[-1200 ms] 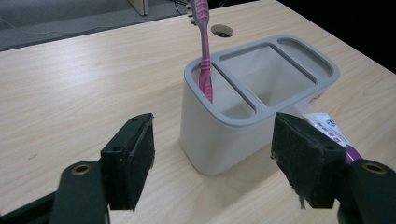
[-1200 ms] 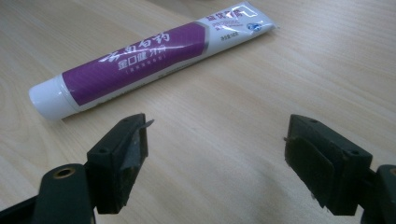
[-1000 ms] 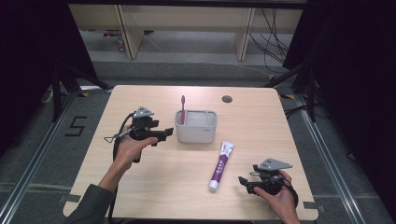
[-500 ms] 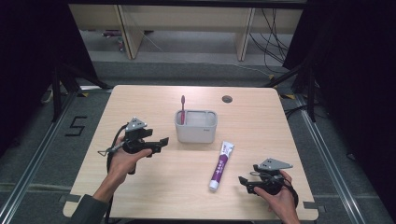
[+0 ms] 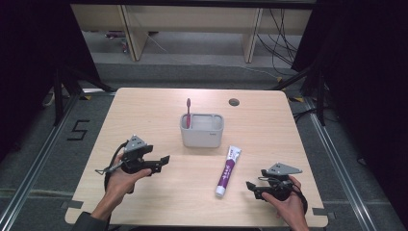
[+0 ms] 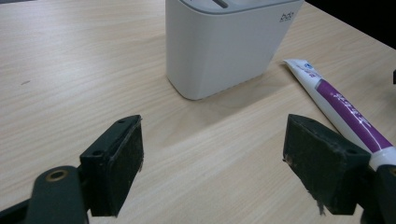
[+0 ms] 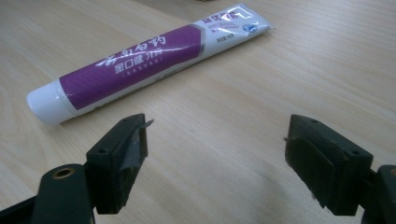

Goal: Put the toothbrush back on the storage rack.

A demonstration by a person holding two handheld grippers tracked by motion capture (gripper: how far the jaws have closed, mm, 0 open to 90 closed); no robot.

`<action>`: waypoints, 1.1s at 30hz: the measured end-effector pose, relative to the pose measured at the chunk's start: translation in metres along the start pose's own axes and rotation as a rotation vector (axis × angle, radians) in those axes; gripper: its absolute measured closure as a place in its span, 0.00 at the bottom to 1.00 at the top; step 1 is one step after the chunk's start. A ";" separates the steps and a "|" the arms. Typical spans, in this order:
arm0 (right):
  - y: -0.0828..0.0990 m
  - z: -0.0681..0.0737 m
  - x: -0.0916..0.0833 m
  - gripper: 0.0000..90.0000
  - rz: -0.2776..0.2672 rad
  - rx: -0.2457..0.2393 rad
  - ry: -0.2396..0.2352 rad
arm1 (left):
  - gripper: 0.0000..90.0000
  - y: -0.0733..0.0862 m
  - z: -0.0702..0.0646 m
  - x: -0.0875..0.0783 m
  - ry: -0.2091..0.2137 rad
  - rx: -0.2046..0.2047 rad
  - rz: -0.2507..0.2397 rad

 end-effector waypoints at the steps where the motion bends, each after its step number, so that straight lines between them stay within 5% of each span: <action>1: 0.000 0.000 0.000 0.25 0.003 0.003 -0.007 | 0.22 0.003 0.000 -0.002 -0.002 0.000 0.004; 2: 0.001 0.003 0.000 0.25 0.010 0.032 -0.015 | 0.21 0.005 -0.001 -0.003 0.001 0.001 0.007; 3: 0.000 0.000 0.001 0.25 0.001 0.003 -0.007 | 0.21 0.009 -0.001 -0.005 -0.006 0.002 0.010; 6: 0.001 0.003 0.000 0.25 0.009 0.033 -0.016 | 0.21 0.017 -0.004 -0.008 0.005 0.000 0.012; 15: 0.000 0.000 0.000 0.25 -0.004 0.008 -0.015 | 0.20 0.041 -0.010 -0.016 -0.005 0.006 0.022; 20: 0.000 0.003 0.000 0.25 -0.006 0.040 -0.021 | 0.20 0.049 -0.012 -0.017 -0.006 0.018 0.037; 33: -0.001 -0.001 -0.001 0.25 -0.018 0.010 -0.012 | 0.19 0.067 -0.015 -0.029 -0.008 0.025 0.037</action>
Point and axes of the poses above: each handheld gripper's, and its own axes: x roughly forward along the jaws, y roughly out of its underside, z roughly to its left, the point moved 9 cm from there along x, roughly forward along the jaws, and after that the axes turned 5 degrees about x, right-handed, at the moved point
